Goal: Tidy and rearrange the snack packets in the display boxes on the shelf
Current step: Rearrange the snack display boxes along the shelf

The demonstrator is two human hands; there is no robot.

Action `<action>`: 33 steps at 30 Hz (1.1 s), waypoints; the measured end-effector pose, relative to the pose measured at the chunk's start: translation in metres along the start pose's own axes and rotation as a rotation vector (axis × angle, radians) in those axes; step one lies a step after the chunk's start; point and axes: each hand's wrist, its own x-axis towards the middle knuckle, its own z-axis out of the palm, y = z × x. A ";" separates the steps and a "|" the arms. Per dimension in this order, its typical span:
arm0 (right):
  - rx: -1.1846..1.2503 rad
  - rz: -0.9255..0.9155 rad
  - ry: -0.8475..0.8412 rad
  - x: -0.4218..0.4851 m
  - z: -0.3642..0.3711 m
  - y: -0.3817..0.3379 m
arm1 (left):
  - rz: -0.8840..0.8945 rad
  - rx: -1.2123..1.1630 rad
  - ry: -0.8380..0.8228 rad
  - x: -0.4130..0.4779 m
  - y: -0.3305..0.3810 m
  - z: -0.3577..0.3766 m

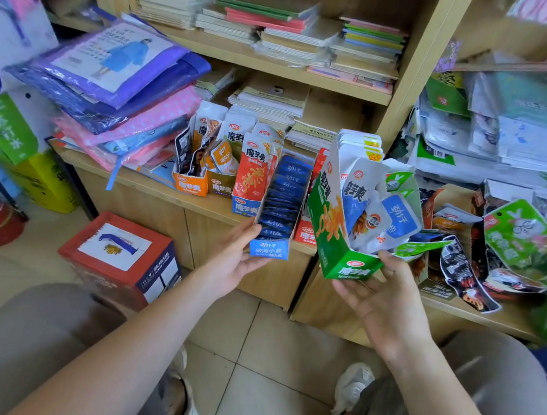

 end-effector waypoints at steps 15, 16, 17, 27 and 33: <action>-0.031 0.036 -0.051 0.035 0.068 0.021 | 0.249 -0.063 0.135 -0.068 0.060 -0.062; -0.041 0.040 -0.045 0.037 0.071 0.027 | 0.256 -0.071 0.149 -0.067 0.063 -0.066; -0.054 0.041 -0.041 0.040 0.075 0.034 | 0.264 -0.082 0.161 -0.067 0.065 -0.069; -0.012 0.013 -0.005 0.045 0.061 0.093 | 0.315 -0.092 0.183 -0.070 0.084 -0.088; -0.012 0.011 0.041 0.049 0.060 0.105 | 0.335 -0.122 0.270 -0.082 0.091 -0.110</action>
